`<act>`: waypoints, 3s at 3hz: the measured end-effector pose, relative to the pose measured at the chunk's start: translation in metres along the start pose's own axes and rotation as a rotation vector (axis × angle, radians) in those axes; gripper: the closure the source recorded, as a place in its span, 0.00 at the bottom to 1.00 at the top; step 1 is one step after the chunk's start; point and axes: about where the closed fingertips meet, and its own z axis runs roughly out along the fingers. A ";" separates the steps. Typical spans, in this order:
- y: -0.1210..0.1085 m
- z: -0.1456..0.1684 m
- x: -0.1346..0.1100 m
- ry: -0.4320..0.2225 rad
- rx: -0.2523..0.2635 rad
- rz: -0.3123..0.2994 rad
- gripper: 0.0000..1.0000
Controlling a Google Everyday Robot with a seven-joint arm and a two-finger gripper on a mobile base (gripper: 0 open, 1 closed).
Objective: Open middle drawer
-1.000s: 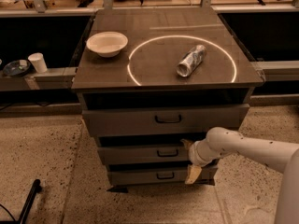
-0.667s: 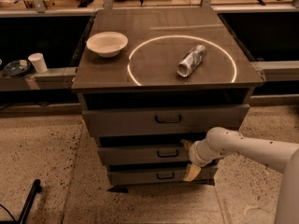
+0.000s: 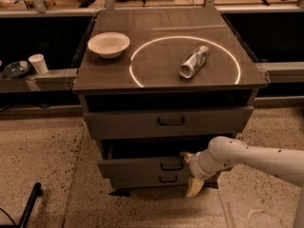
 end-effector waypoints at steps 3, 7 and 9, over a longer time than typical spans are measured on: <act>0.066 -0.027 -0.016 -0.016 -0.085 -0.012 0.12; 0.051 -0.024 -0.040 -0.037 -0.092 -0.065 0.00; 0.051 0.012 -0.017 -0.013 -0.179 -0.030 0.37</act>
Offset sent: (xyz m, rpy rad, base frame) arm -0.0737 -0.0018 0.0188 0.0050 0.0738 0.0528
